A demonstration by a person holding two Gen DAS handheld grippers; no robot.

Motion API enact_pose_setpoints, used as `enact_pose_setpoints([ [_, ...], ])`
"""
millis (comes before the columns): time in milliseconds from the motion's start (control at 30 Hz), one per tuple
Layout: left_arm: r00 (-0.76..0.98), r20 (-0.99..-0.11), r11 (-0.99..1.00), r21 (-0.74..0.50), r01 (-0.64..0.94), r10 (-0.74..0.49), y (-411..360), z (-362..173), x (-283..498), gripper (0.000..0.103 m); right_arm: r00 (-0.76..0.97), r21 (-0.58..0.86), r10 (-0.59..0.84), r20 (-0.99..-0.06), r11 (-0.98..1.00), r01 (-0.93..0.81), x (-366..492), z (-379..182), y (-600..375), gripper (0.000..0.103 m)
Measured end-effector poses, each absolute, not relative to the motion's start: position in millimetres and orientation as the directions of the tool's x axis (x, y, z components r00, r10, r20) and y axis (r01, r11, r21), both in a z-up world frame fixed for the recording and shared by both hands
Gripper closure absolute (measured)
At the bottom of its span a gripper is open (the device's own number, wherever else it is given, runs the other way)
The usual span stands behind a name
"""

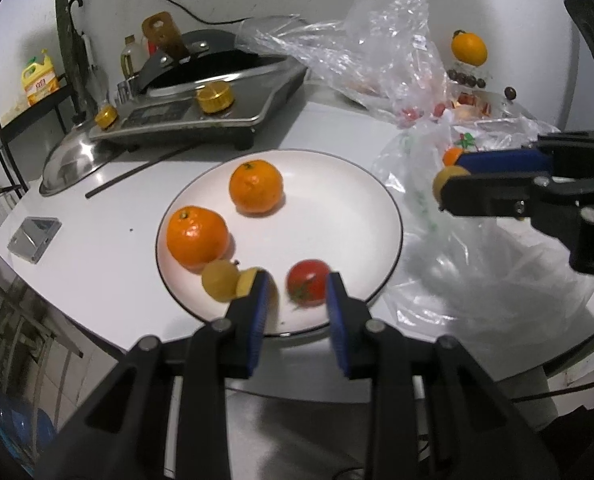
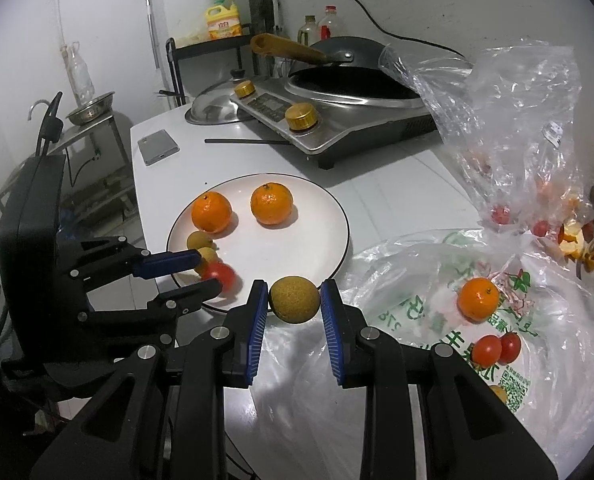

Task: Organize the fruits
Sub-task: 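Lower the tomato onto the plate and open the left tool while the right tool lowers its fruit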

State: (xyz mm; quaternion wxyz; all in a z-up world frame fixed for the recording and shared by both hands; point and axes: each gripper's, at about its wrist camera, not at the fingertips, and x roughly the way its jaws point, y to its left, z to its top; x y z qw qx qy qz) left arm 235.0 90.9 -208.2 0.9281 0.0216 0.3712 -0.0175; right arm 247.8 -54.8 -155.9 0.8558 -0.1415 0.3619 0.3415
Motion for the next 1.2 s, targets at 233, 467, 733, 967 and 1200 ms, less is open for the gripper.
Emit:
enact_pose_setpoints([
  [233, 0.737, -0.676, 0.999, 0.011, 0.045, -0.025, 94, -203, 230, 0.072, 0.494, 0.003, 0.481, -0.724, 0.719, -0.696, 249, -159, -46, 0.074],
  [467, 0.755, -0.656, 1.0, 0.003, 0.023, -0.015, 106, -196, 225, 0.071, 0.478, -0.001, 0.486, -0.732, 0.701, -0.714, 250, -163, -31, 0.074],
  [733, 0.763, -0.646, 1.0, -0.007, -0.003, -0.002, 121, -196, 225, 0.07, 0.456, -0.009, 0.475, -0.752, 0.685, -0.728, 255, -175, -13, 0.074],
  [967, 0.767, -0.641, 1.0, -0.017, -0.004, -0.008, 127, -198, 226, 0.069, 0.435, -0.009, 0.454, -0.778, 0.683, -0.73, 263, -190, -2, 0.074],
  [1200, 0.768, -0.641, 1.0, -0.016, -0.006, -0.006, 131, -202, 229, 0.069, 0.427, -0.011, 0.431, -0.795, 0.693, -0.721, 270, -201, 3, 0.074],
])
